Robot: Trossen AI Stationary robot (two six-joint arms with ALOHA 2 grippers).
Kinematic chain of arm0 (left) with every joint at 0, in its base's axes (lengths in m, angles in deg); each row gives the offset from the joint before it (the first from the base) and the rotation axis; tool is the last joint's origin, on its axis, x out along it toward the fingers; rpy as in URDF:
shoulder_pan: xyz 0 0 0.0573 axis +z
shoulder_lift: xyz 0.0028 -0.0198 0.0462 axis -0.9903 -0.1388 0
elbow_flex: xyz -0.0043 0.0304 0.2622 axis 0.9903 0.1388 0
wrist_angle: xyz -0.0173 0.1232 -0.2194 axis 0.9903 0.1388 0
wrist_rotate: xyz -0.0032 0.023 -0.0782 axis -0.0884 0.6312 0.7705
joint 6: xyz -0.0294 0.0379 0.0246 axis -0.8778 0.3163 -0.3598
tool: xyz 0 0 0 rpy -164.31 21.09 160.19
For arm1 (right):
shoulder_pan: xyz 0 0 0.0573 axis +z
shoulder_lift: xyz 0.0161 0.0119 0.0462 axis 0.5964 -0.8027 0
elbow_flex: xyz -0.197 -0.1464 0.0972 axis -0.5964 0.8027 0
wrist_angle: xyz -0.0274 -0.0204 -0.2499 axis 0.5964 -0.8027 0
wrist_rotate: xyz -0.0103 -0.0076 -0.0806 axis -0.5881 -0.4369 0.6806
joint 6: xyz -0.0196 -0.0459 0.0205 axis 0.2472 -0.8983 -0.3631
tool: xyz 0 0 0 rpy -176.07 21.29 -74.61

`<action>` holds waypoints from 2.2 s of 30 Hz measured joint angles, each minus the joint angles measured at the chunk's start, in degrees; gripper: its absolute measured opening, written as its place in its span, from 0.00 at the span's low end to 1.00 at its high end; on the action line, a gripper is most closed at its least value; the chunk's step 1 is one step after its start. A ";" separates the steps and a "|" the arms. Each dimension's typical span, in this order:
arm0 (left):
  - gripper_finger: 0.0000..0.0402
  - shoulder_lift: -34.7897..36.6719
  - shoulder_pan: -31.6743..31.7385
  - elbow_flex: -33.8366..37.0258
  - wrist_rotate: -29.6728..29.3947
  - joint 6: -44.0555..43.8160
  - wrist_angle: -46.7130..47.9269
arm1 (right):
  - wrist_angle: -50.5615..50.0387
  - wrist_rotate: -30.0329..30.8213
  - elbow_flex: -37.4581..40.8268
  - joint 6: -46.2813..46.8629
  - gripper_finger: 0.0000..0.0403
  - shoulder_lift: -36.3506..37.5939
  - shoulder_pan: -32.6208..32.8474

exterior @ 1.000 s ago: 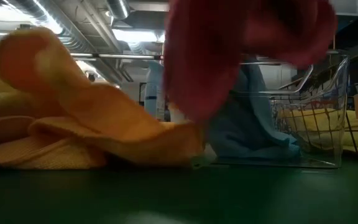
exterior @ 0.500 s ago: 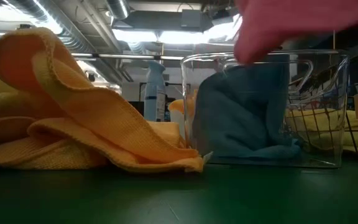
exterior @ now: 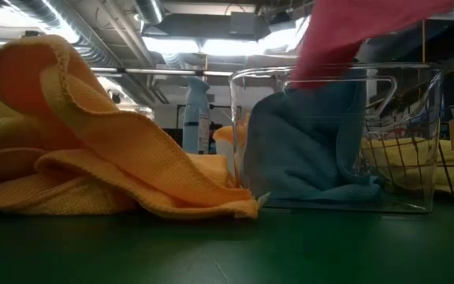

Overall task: Sort microfiber towel by color & place in baskets
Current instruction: Put the pink towel into the orange bin

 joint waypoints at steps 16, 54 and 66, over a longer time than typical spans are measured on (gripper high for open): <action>0.29 0.00 -2.11 -0.04 -0.22 -10.61 13.87 | -3.24 -33.78 0.00 23.48 0.03 3.50 0.07; 0.29 0.00 -10.53 -0.04 14.43 -43.99 47.99 | -32.37 -63.27 0.00 56.87 0.04 -6.78 0.02; 0.29 0.07 -16.29 3.53 14.40 -62.09 58.26 | -30.32 -58.51 0.00 56.75 0.33 -6.78 0.01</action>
